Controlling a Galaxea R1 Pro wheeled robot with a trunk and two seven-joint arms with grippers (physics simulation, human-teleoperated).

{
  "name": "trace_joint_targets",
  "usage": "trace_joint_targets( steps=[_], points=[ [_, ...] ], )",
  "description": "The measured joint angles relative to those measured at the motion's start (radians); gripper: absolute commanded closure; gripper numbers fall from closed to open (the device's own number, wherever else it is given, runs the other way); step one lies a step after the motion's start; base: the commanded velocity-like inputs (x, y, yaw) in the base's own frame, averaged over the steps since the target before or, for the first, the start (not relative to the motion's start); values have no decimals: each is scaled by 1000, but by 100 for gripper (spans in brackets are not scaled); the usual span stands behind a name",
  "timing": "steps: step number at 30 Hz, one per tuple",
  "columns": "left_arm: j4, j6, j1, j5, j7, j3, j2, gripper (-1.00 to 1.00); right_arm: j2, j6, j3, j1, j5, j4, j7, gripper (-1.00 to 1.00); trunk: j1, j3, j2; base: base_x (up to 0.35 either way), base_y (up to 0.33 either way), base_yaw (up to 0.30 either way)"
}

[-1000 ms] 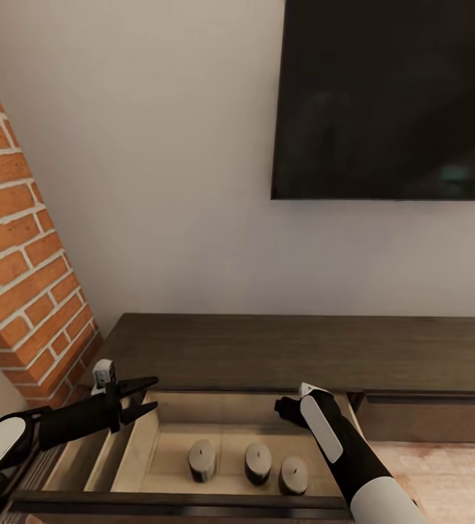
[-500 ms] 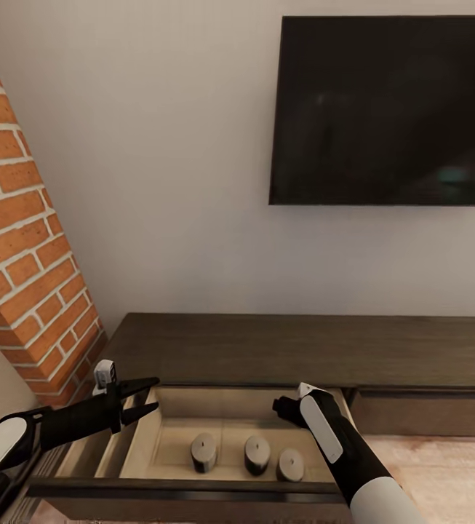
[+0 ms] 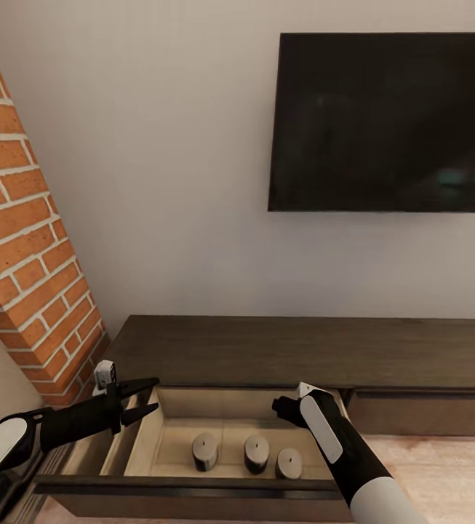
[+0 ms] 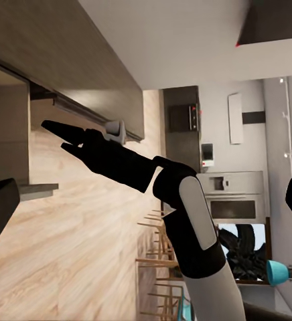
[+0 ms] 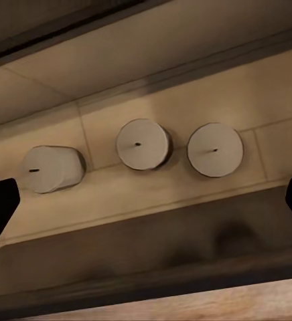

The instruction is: Place each of the two pumpkins and all three candles from the living room inside a cabinet in the living room (use any cabinet), then make sure every cabinet is closed, and position the cauldron so it is next to a table in the living room.

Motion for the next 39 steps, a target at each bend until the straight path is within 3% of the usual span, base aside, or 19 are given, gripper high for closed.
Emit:
trace_joint_targets(
  steps=[27, 39],
  points=[
    [34, 0, 0, 1, 0, 0, 0, -100, 3, -3, 2, 0, 0, 0, 1, -100, -103, 85, 189, -76, 0, 0],
    [46, 0, 0, 4, 0, 0, 1, -100, 6, -3, 1, 0, 0, 0, 1, -100, -149, 122, 273, -191, 23, 0]
  ],
)
